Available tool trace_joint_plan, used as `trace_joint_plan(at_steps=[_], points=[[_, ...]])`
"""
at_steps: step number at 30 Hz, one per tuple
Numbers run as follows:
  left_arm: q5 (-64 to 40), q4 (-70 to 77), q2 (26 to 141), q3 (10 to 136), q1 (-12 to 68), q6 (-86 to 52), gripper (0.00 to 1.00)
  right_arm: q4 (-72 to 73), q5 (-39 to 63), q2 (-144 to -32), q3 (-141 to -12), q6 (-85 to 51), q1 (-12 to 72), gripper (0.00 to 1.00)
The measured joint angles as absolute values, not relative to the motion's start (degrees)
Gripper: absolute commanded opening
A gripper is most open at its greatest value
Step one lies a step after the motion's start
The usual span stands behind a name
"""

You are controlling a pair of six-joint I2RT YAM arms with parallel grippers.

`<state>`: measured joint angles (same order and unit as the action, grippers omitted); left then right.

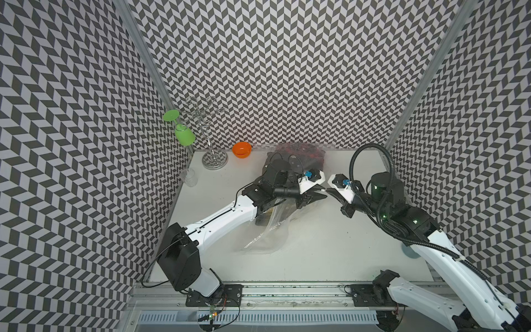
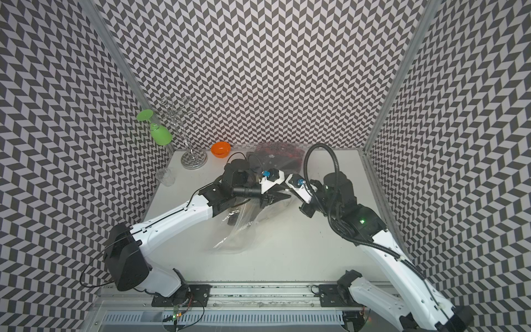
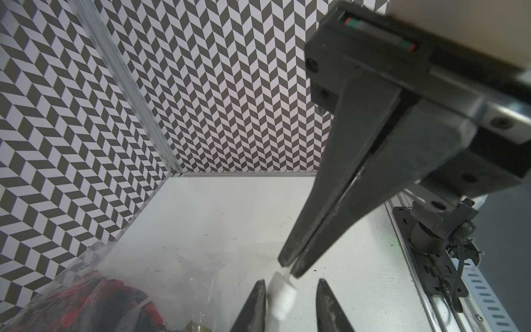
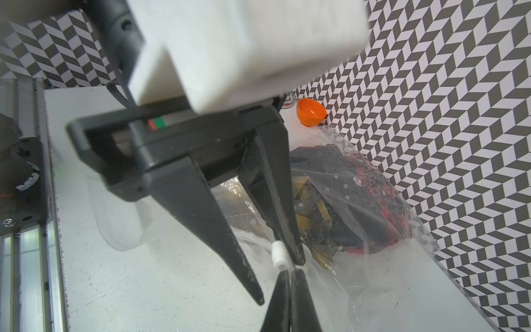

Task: Place the folded shirt into the vacuum bag
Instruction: Close the vacuum bag at the center of the board.

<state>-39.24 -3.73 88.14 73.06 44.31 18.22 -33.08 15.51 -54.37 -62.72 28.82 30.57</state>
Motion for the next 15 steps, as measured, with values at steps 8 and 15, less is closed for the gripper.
trace_joint_plan(at_steps=[8, 15], points=[[-39.13, -3.36, 90.0, 73.17, 44.1, 18.17, 0.33, -34.2, 15.49, -54.37, -62.7, 28.38, 30.52, 0.0], [-39.77, -3.29, 90.0, 73.19, 43.77, 17.58, 0.03, -33.93, 15.14, -54.37, -62.72, 27.99, 30.17, 0.0]])
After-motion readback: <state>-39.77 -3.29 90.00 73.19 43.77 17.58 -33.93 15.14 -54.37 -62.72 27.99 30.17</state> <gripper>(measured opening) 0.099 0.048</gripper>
